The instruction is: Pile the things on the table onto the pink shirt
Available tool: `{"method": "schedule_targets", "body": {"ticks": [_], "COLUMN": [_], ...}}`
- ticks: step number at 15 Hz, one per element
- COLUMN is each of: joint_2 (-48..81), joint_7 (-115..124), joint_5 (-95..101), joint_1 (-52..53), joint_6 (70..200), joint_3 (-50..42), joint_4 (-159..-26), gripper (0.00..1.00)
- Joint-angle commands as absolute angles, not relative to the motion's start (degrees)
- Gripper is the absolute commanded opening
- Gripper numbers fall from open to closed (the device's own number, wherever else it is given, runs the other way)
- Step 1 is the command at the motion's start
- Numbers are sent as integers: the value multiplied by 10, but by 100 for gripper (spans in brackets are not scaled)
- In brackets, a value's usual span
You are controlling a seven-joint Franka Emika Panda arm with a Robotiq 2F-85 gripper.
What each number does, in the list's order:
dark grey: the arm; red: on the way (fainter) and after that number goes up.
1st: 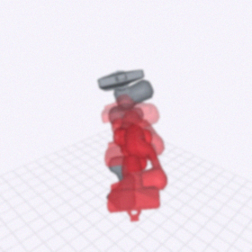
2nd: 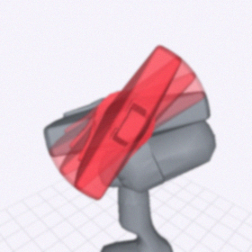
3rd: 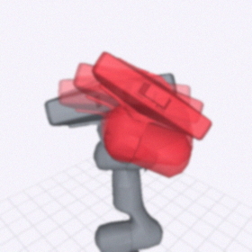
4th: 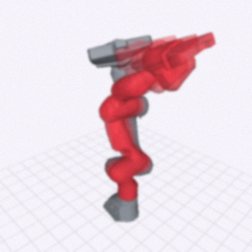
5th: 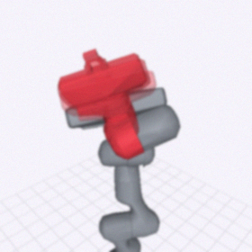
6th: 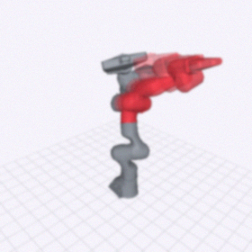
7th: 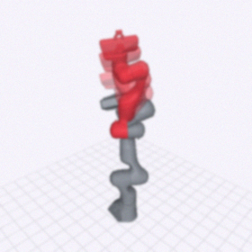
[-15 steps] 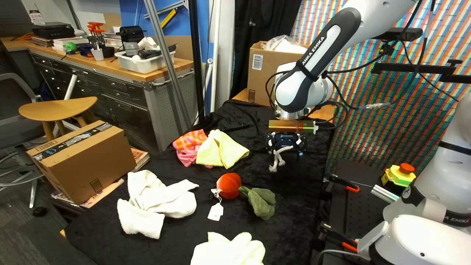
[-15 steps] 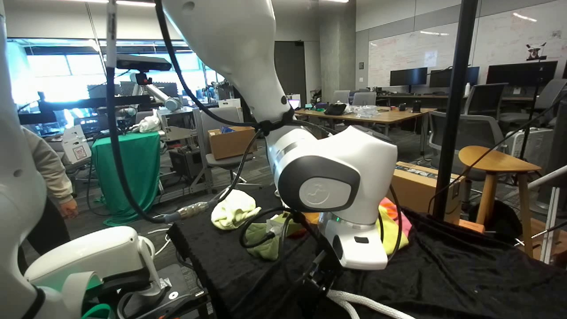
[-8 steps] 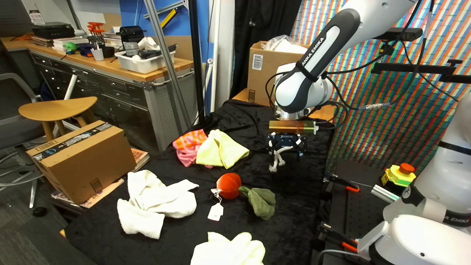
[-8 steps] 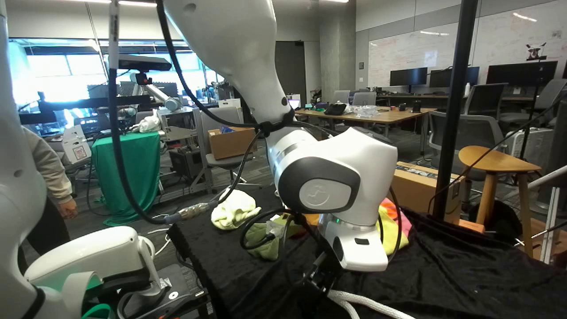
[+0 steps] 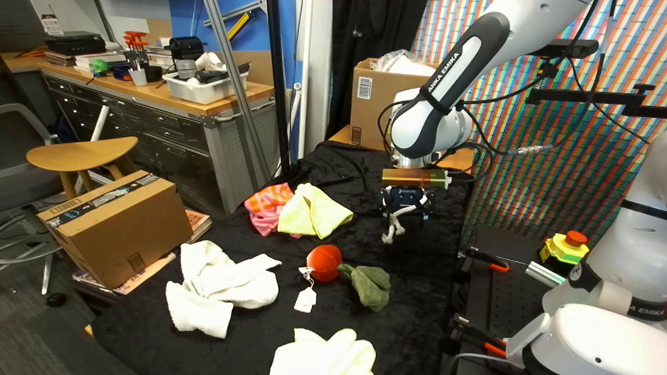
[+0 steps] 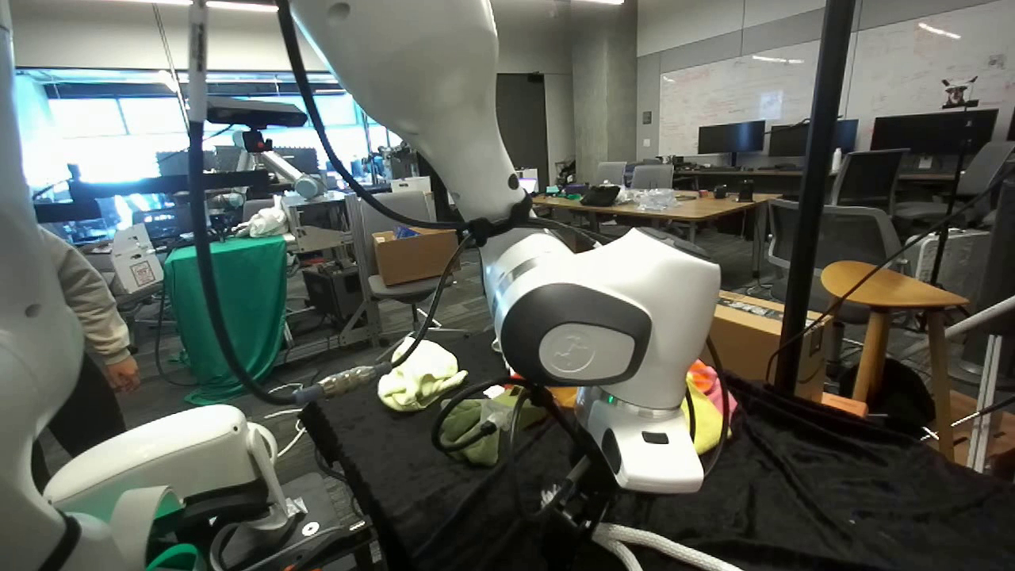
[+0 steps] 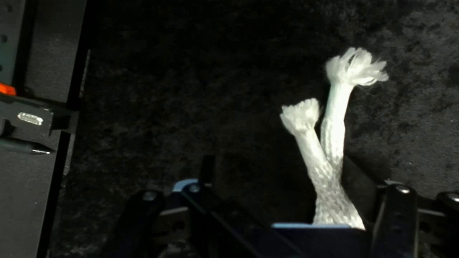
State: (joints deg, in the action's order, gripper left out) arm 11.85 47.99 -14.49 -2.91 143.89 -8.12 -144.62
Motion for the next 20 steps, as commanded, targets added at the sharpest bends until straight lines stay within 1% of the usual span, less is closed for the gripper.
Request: {"method": "schedule_targets", "body": {"ticks": [1, 2, 3, 5, 7, 8, 9, 10, 12, 13, 14, 15, 16, 20], "joint_2": [110, 110, 110, 109, 108, 107, 106, 105, 101, 99, 96, 92, 86, 50], "joint_7": [467, 467, 466, 466, 466, 466, 467, 467, 465, 467, 474, 477, 481, 474], "joint_5": [-144, -143, -143, -142, -141, -141, -140, -140, -141, -135, -124, -109, -90, -26], "joint_1": [-35, -35, -35, -35, -34, -34, -33, -33, -33, -31, -29, -26, -24, -24], "joint_6": [1454, 1454, 1455, 1456, 1455, 1455, 1456, 1456, 1458, 1458, 1454, 1447, 1441, 1415], "joint_3": [-83, -83, -83, -83, -83, -83, -83, -83, -82, -83, -86, -89, -91, -88], "joint_4": [-1454, -1454, -1454, -1453, -1453, -1452, -1452, -1451, -1452, -1452, -1451, -1450, -1450, -1457], "gripper": [59, 50, 48, 45, 49, 30, 20, 14, 13, 9, 11, 9, 11, 11]}}
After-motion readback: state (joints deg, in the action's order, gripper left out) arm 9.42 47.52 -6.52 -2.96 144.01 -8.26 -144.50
